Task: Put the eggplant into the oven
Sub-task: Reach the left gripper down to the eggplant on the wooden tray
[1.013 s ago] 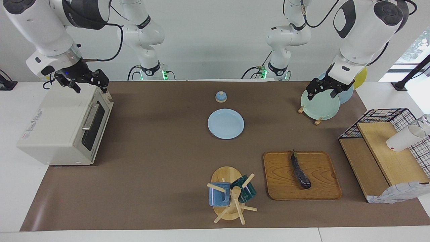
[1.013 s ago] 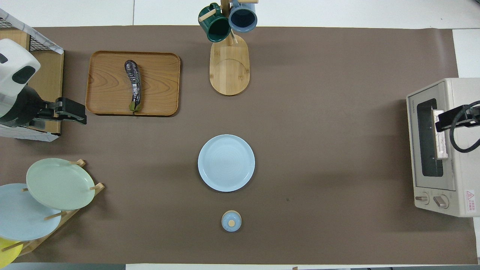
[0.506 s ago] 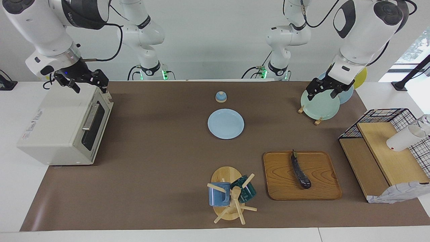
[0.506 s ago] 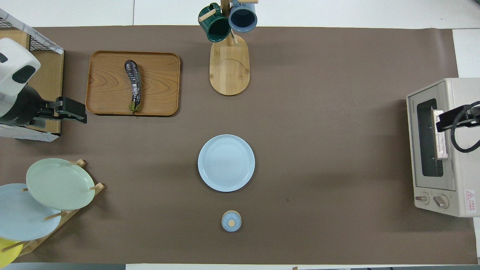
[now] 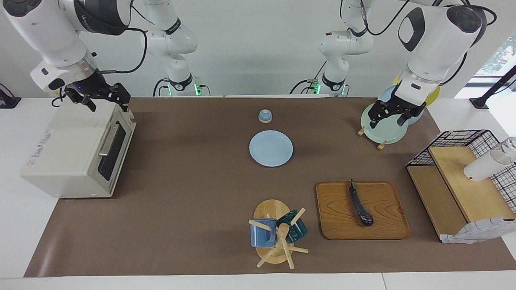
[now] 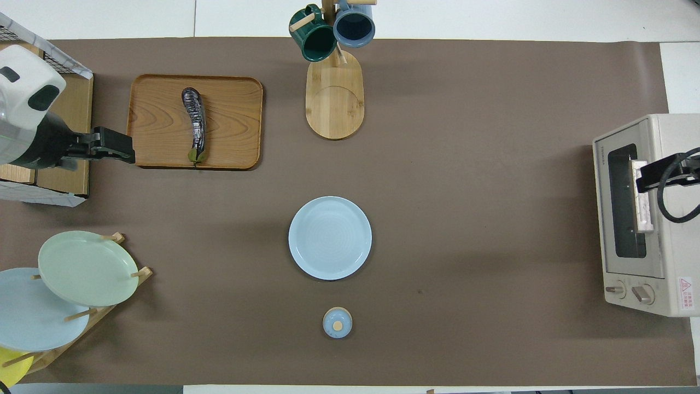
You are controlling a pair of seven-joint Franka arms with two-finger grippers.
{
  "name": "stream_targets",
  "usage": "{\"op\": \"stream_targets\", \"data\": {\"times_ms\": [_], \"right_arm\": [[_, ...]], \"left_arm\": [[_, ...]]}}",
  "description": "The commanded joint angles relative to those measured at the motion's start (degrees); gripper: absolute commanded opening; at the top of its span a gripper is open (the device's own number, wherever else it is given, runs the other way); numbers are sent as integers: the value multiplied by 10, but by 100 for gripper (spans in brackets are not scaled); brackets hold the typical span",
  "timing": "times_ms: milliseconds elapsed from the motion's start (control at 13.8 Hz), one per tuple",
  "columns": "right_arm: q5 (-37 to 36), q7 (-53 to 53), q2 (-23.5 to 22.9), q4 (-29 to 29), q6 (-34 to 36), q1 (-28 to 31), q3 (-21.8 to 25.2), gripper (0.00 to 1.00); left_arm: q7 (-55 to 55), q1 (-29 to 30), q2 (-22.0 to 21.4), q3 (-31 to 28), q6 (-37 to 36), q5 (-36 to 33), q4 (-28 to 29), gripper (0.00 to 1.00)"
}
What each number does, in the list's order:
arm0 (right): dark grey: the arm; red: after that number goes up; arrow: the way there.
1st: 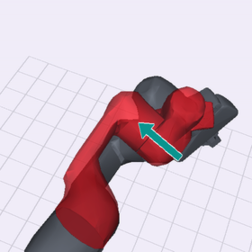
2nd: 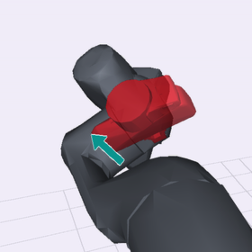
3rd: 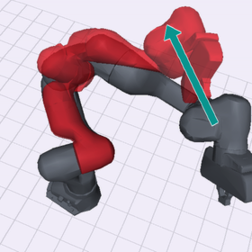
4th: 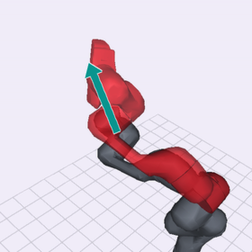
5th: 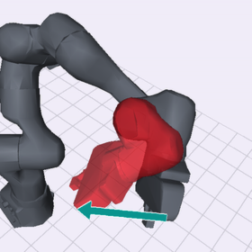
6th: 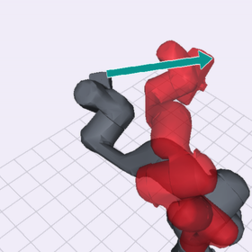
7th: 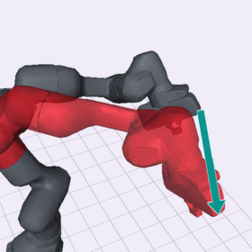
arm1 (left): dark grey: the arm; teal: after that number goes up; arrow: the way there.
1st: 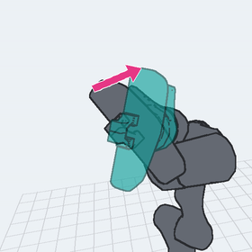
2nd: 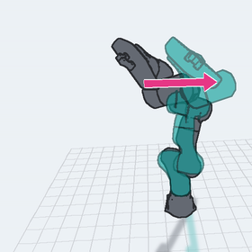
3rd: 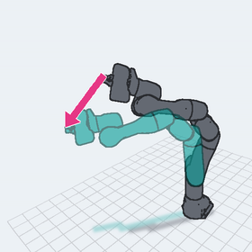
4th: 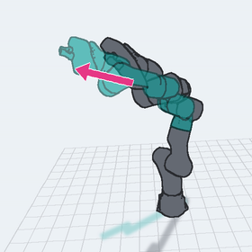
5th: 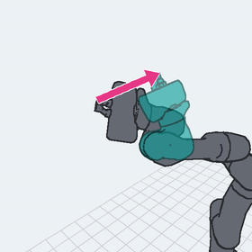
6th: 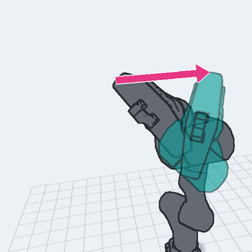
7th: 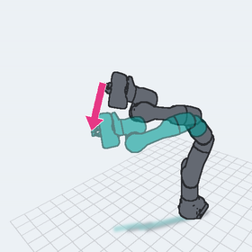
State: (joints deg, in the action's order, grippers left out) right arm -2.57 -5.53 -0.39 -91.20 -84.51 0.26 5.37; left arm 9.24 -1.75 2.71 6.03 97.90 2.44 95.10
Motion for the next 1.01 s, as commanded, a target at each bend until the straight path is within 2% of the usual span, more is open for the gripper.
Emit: {"op": "stream_targets", "data": {"times_ms": [0, 145, 434, 651, 796, 940], "right_arm": [[15, 5, 7, -3, 7, 4, 0, 100], [15, 6, 7, -3, 7, 4, 0, 100], [15, 7, 7, -3, 6, 4, 0, 100], [15, 8, 7, -3, 6, 4, 0, 100], [15, 8, 7, -3, 6, 4, 0, 100], [15, 8, 7, -3, 6, 4, 0, 100]], "left_arm": [[-2, 1, 77, 0, 10, 12, -46, 100], [-2, 0, 146, 0, 17, 10, -101, 100], [-3, -1, 240, 4, 93, 10, -128, 100], [-3, -9, 327, 5, 113, 7, -191, 100], [-3, -11, 336, 5, 150, 9, -186, 100], [-3, -12, 335, 5, 181, 10, -153, 100]]}}
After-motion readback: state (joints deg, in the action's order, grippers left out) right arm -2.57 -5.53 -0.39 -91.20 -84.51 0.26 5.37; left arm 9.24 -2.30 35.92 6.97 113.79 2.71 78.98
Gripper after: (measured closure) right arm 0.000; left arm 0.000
